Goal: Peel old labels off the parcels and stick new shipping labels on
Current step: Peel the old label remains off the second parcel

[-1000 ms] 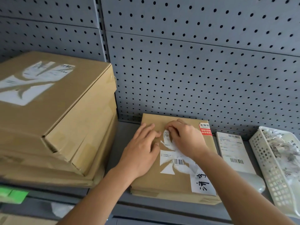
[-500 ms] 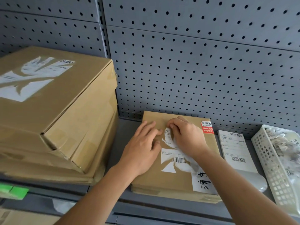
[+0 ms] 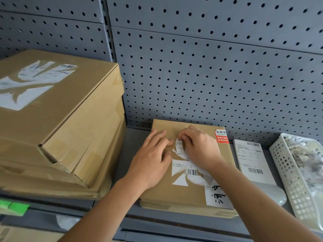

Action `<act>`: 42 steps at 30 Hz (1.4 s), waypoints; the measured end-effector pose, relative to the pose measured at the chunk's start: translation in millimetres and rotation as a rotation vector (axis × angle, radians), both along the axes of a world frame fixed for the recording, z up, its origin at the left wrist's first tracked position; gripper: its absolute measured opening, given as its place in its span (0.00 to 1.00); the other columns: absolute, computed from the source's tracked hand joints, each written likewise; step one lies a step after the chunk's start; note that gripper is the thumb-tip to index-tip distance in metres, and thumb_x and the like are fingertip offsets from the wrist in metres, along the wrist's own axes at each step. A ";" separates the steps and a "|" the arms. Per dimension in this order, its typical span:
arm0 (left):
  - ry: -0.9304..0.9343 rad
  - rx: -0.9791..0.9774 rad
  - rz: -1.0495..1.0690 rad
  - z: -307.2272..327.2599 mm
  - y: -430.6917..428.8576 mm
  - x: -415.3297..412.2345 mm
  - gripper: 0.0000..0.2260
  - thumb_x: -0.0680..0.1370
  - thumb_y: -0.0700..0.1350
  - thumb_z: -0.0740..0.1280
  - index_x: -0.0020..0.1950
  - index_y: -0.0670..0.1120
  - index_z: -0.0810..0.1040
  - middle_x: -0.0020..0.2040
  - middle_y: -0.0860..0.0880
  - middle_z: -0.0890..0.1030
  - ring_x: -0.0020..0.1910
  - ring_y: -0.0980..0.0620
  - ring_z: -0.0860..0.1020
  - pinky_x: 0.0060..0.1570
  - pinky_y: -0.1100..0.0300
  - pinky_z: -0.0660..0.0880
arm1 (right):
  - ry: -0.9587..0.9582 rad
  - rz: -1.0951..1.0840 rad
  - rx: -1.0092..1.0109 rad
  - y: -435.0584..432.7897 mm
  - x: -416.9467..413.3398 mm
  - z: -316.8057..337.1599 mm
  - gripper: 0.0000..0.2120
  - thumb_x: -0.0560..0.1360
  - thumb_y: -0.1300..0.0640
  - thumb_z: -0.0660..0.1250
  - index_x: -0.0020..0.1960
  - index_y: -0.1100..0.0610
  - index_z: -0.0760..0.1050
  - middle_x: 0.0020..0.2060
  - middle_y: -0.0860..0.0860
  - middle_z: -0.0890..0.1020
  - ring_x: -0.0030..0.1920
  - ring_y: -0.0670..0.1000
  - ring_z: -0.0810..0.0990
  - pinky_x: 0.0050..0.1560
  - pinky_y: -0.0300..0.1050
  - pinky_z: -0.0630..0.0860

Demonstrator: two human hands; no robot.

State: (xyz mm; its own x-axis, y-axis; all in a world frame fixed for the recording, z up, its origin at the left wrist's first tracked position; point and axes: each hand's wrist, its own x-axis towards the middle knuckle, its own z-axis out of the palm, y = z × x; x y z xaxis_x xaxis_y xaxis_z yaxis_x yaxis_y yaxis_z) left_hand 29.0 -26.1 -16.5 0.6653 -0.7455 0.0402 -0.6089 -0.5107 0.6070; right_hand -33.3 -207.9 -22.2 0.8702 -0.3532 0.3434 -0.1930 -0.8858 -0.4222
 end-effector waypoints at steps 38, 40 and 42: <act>0.013 0.002 0.004 -0.2 0.0 0.6 0.15 0.84 0.50 0.56 0.71 0.59 0.69 0.79 0.65 0.55 0.78 0.67 0.41 0.72 0.54 0.62 | 0.044 -0.014 0.053 -2.8 6.1 1.6 0.06 0.76 0.55 0.65 0.46 0.45 0.78 0.44 0.39 0.78 0.36 0.44 0.77 0.37 0.45 0.77; 0.009 0.000 0.002 -0.2 -0.4 0.6 0.15 0.84 0.50 0.56 0.71 0.59 0.69 0.79 0.65 0.55 0.78 0.67 0.41 0.72 0.55 0.61 | 0.044 -0.015 0.067 -3.4 5.0 2.3 0.06 0.75 0.56 0.64 0.43 0.46 0.77 0.43 0.40 0.78 0.36 0.44 0.77 0.37 0.46 0.77; 0.008 -0.001 -0.001 0.3 -0.4 0.4 0.15 0.85 0.50 0.56 0.71 0.59 0.69 0.79 0.65 0.55 0.78 0.68 0.41 0.72 0.55 0.61 | 0.018 -0.022 0.111 -4.9 4.1 3.3 0.07 0.75 0.56 0.64 0.43 0.45 0.77 0.43 0.40 0.79 0.37 0.44 0.77 0.39 0.45 0.77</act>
